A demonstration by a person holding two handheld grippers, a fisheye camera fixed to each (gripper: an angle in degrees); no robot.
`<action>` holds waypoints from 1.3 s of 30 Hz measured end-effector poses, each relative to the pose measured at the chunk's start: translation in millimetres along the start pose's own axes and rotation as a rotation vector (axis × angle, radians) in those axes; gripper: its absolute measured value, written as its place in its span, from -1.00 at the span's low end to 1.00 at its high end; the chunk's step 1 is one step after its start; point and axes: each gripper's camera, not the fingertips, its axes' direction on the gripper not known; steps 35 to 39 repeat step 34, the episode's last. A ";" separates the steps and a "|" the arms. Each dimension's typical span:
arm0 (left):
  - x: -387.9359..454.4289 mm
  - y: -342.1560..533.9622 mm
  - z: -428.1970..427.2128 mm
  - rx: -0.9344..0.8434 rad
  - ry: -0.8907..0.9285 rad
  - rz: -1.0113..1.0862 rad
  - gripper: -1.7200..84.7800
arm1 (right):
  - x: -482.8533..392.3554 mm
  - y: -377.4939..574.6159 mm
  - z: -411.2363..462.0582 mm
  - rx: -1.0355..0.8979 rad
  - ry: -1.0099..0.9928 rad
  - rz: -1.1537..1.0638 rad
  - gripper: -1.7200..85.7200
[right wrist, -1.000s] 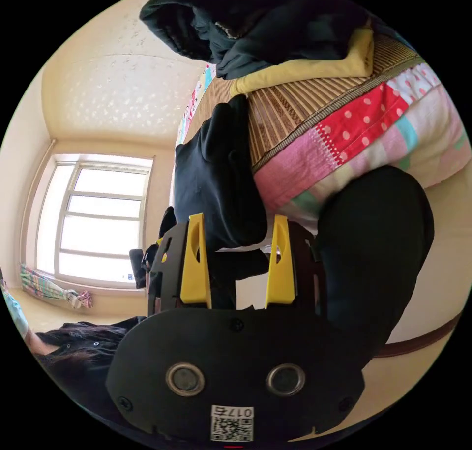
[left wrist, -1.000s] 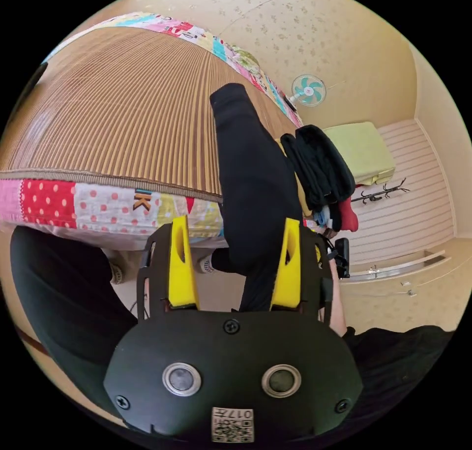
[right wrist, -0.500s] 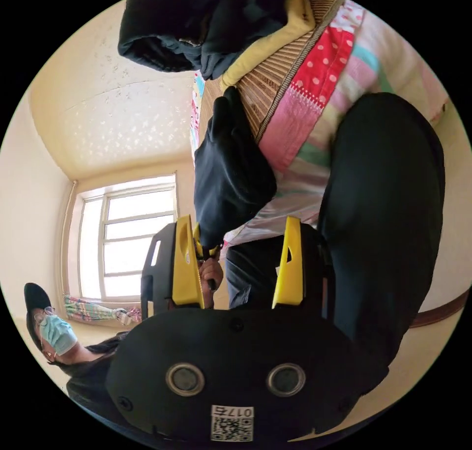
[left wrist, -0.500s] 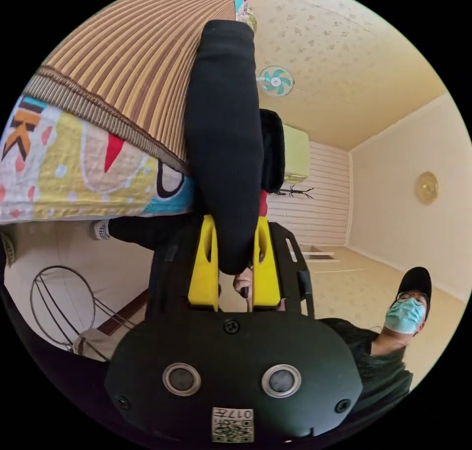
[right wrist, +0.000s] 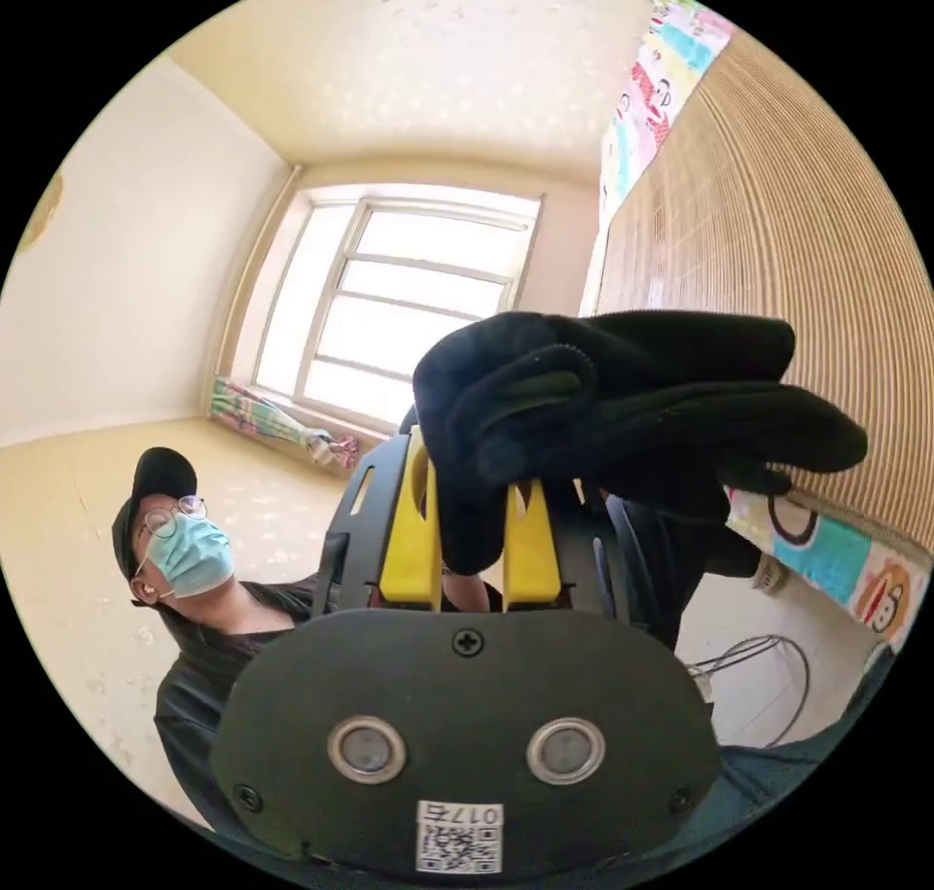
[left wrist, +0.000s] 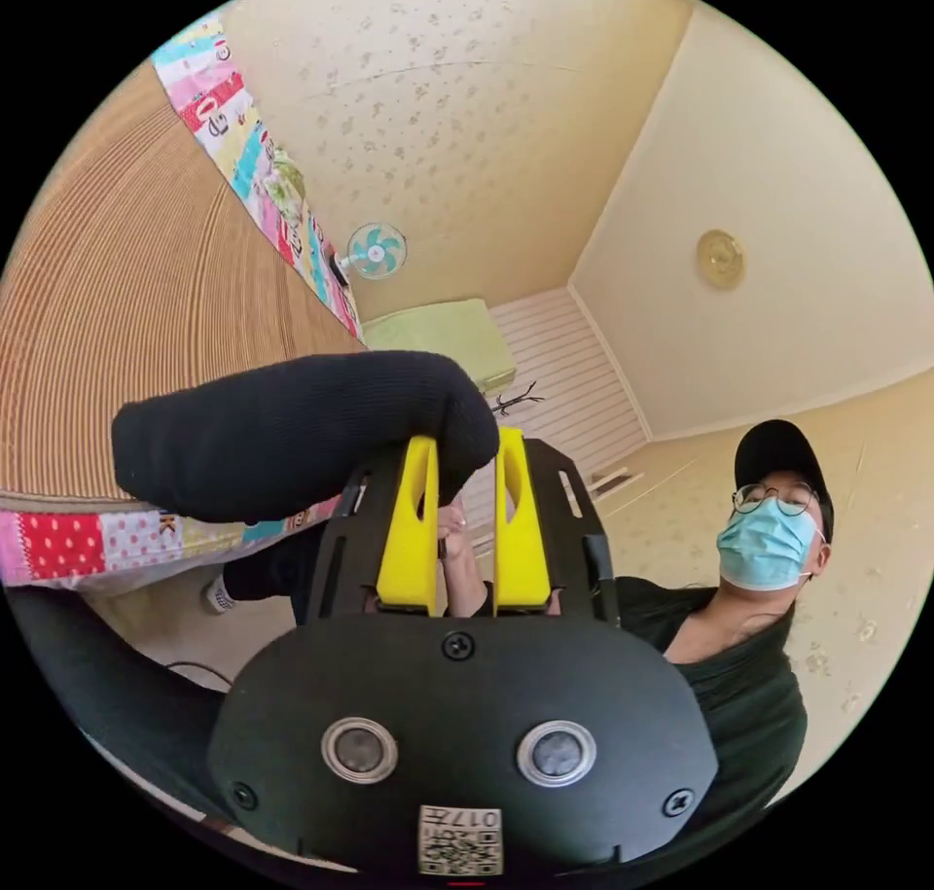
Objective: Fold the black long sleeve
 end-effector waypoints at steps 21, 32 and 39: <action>-70.4 97.8 -287.2 0.647 -1.059 -0.349 -0.86 | 126.7 -9.7 475.3 -0.498 0.436 -0.217 -0.83; -127.0 122.1 2.9 0.115 -1.621 0.175 -0.97 | 95.5 159.6 48.1 0.001 1.231 0.038 -0.83; -120.0 114.2 40.4 0.177 -1.620 0.282 -0.97 | 50.3 189.2 -7.2 0.225 1.326 0.048 -0.79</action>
